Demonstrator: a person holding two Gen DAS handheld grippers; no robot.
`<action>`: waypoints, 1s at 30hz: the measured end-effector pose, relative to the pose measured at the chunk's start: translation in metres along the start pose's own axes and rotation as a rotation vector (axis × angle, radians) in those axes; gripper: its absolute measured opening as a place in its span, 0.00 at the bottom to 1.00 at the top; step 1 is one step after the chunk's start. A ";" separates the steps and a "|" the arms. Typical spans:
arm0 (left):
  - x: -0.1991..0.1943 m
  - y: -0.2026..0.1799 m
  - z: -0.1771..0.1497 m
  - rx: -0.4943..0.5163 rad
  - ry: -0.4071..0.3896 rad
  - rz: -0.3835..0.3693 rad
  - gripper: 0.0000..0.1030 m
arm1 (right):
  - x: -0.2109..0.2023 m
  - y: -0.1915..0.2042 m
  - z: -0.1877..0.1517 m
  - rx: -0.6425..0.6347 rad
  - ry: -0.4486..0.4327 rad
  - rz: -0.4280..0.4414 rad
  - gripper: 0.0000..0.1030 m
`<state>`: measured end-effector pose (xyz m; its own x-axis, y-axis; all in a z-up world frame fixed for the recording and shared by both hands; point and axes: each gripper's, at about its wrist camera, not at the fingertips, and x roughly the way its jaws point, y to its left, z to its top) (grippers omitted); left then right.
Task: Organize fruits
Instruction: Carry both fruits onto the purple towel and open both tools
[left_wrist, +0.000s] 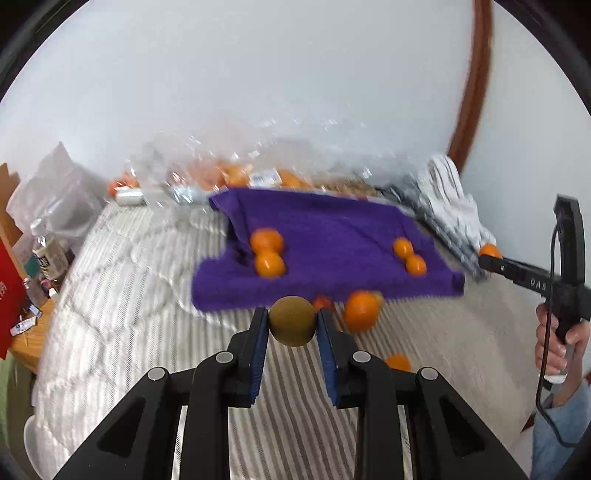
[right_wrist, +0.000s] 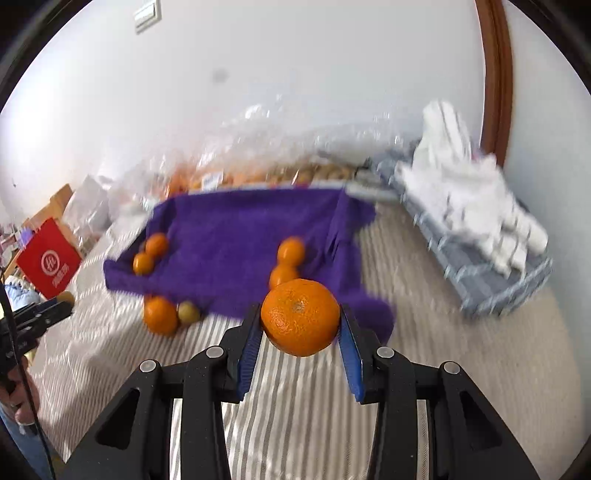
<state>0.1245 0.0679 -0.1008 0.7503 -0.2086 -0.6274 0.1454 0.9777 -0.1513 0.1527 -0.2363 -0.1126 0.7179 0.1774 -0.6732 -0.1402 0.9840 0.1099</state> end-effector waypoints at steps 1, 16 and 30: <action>-0.001 0.002 0.008 -0.005 -0.011 0.011 0.24 | -0.001 0.000 0.009 -0.005 -0.009 -0.004 0.39; 0.096 0.003 0.125 -0.078 -0.047 0.066 0.24 | 0.072 0.020 0.124 0.005 -0.061 0.082 0.39; 0.219 0.023 0.113 -0.142 0.186 0.054 0.24 | 0.180 -0.008 0.099 0.071 0.139 0.088 0.39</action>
<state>0.3645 0.0475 -0.1554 0.6208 -0.1696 -0.7654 0.0066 0.9774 -0.2112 0.3510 -0.2108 -0.1622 0.6035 0.2636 -0.7525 -0.1458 0.9643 0.2209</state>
